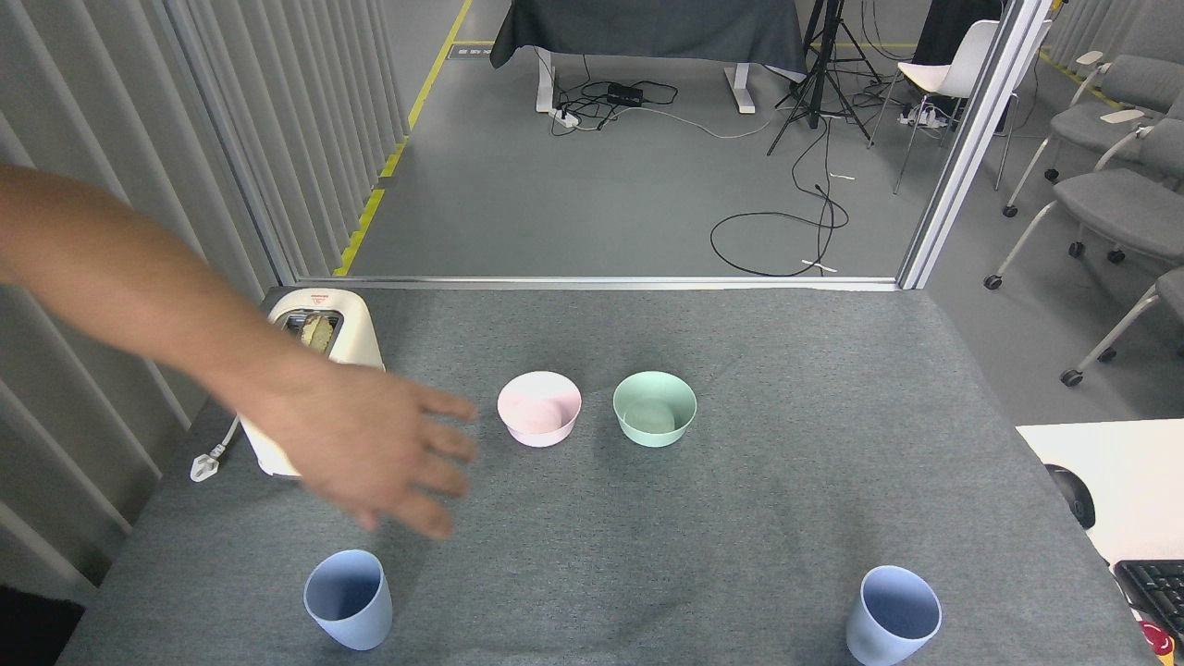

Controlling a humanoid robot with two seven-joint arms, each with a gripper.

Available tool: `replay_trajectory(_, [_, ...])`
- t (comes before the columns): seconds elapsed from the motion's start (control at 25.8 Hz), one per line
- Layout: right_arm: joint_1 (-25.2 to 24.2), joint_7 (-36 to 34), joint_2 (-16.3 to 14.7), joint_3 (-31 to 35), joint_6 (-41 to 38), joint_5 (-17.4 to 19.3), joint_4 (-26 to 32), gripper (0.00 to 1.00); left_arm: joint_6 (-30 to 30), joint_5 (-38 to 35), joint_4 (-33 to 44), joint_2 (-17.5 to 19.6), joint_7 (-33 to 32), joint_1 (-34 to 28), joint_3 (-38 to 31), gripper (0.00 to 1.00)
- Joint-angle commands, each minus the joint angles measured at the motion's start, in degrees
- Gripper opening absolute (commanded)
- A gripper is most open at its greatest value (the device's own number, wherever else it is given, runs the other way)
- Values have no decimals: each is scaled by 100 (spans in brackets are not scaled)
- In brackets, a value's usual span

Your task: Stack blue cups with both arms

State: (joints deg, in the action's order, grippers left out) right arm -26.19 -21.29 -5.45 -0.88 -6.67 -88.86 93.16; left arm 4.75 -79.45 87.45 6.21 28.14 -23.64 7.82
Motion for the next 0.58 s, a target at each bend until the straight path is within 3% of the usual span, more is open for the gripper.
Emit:
replay_trajectory(0.0, [0, 2, 0, 0, -1, 0, 0, 100, 9, -9, -17, -5, -1, 18, 0, 100])
replay_trajectory(0.31, [0, 2, 0, -9, -10, 0, 0, 100, 26, 53, -202, -32, -10, 229, 0, 100])
replay_trajectory(0.54, [0, 2, 0, -9, -10, 0, -18, 100, -27, 861, -360, 3, -19, 317, 0, 100])
